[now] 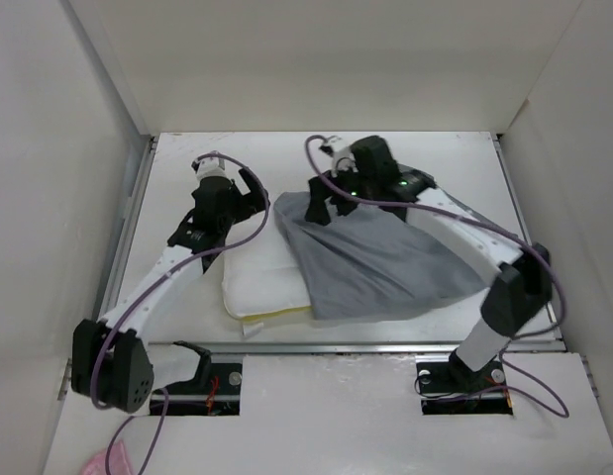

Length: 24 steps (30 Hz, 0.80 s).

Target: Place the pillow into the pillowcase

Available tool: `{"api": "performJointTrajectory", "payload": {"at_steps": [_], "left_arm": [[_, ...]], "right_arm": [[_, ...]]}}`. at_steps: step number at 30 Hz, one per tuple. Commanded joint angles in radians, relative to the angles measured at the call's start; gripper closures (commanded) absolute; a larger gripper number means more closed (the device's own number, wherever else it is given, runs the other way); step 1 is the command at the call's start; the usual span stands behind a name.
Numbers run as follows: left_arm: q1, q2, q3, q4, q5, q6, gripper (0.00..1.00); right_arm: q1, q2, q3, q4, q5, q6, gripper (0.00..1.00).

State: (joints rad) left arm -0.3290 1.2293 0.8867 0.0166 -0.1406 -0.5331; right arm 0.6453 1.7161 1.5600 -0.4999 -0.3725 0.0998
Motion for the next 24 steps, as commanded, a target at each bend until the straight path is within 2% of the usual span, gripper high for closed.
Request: {"api": "performJointTrajectory", "payload": {"at_steps": [1, 7, 12, 14, 19, 21, 24], "left_arm": [[-0.051, -0.1, -0.075, -0.064, -0.048, -0.037, 0.0], [-0.163, -0.146, -0.169, -0.087, 0.056, -0.1, 0.0], [-0.217, -0.03, -0.209, -0.029, 0.16, -0.091, 0.0], [-0.217, 0.01, -0.209, -0.003, 0.194, -0.077, 0.0], [-0.226, 0.108, -0.158, 0.085, 0.219, -0.057, 0.0], [-0.226, 0.136, -0.121, 0.098, 0.219, -0.038, 0.0], [-0.226, 0.191, -0.039, 0.12, 0.219, 0.01, 0.0]], "right_arm": [[-0.064, -0.172, -0.127, 0.028, 0.186, 0.103, 0.0], [-0.064, -0.378, -0.457, -0.153, 0.273, 0.155, 0.0], [-0.073, -0.348, -0.566, -0.08, 0.271, 0.224, 0.0], [-0.107, -0.281, -0.566, 0.021, 0.271, 0.233, 0.0], [-0.203, -0.06, -0.433, 0.196, 0.253, 0.233, 0.0], [-0.24, 0.07, -0.289, 0.221, 0.253, 0.21, 0.0], [-0.274, 0.177, -0.084, 0.233, 0.213, 0.166, 0.0]]}}
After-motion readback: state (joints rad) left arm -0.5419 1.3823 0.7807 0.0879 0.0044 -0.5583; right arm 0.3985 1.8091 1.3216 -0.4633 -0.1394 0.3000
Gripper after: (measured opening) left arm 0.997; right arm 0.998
